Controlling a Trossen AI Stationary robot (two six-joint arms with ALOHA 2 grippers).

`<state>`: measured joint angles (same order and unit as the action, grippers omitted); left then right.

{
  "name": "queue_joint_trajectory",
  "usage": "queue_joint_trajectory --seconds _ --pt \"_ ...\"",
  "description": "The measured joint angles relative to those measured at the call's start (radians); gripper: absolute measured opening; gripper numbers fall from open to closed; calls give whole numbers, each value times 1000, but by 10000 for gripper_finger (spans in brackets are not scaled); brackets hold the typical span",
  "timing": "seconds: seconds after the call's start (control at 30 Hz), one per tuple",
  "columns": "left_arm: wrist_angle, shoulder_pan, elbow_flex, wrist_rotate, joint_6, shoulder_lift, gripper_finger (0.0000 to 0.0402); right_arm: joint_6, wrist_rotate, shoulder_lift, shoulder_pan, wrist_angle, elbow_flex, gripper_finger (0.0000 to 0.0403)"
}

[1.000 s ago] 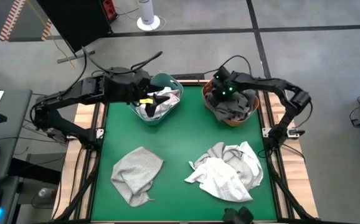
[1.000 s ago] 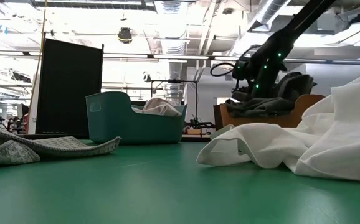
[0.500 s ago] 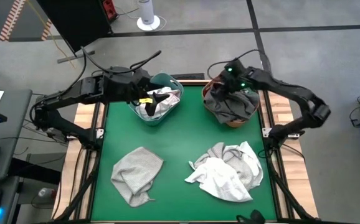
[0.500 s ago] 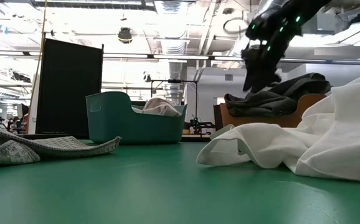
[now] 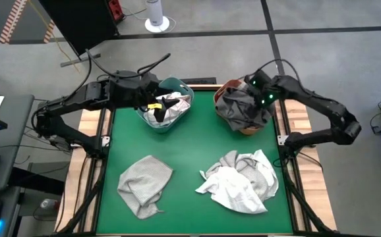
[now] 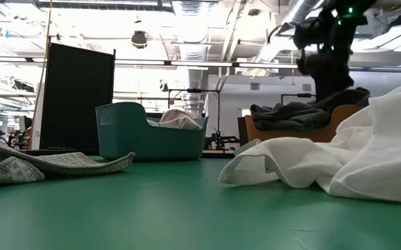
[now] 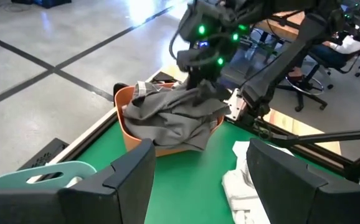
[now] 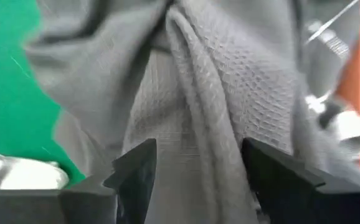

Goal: Sort towels by color in basket
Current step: Put the dark gray towel into the orange bin

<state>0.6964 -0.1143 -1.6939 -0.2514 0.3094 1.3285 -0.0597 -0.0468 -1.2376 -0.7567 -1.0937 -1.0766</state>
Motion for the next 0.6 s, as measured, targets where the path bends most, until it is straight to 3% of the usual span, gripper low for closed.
queue_joint_trajectory --seconds 0.33,0.6 --pt "-14 3 0 0 2 0 240 -44 11 -119 45 255 274 258" --pt "-15 3 0 1 -1 0 240 -48 10 -145 49 111 161 258"
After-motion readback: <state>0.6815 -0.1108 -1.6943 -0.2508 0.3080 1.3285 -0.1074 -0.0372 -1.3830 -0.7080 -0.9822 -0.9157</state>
